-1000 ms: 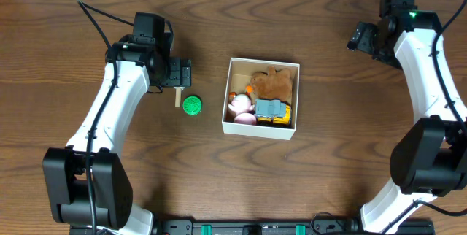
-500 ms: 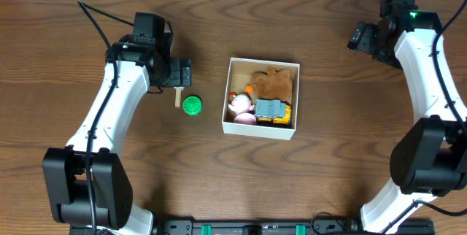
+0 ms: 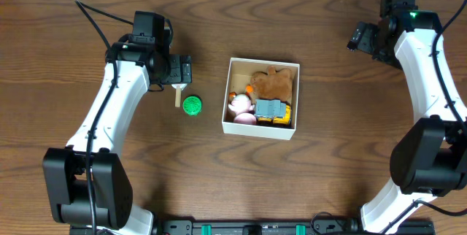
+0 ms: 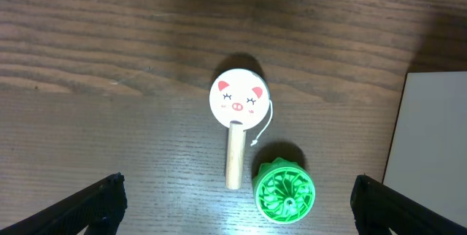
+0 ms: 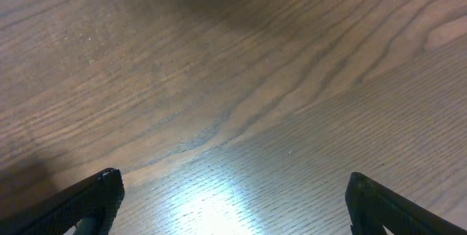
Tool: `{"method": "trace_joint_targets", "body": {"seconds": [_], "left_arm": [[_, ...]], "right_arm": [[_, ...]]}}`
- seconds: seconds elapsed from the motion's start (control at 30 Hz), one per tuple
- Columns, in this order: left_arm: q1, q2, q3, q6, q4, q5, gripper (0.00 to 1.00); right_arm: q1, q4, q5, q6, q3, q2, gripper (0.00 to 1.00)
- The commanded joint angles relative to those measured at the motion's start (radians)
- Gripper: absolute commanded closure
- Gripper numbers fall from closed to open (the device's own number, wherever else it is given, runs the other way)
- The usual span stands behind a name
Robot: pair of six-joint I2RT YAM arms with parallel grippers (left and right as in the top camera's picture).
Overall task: Pack container
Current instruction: 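Lower the left gripper over the pig rattle handle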
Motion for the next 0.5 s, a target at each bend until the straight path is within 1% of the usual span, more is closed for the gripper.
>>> {"method": "trace_joint_targets", "body": {"seconds": [0.0,0.13,0.23,0.47], "left_arm": [[0.004,0.008,0.020,-0.018,-0.005,-0.001,0.02],[0.003,0.008,0.016,-0.021,-0.039,0.000,0.02],[-0.007,0.011,0.009,-0.058,-0.064,0.001,0.02],[-0.099,0.043,0.000,-0.060,-0.062,0.008,0.02]], "right_arm": [[-0.008,-0.002,0.007,0.005,0.019,-0.029,0.01],[-0.008,-0.002,0.007,0.005,0.019,-0.029,0.01],[-0.008,-0.002,0.008,0.005,0.019,-0.029,0.01],[-0.008,-0.002,0.007,0.005,0.019,-0.029,0.01]]}}
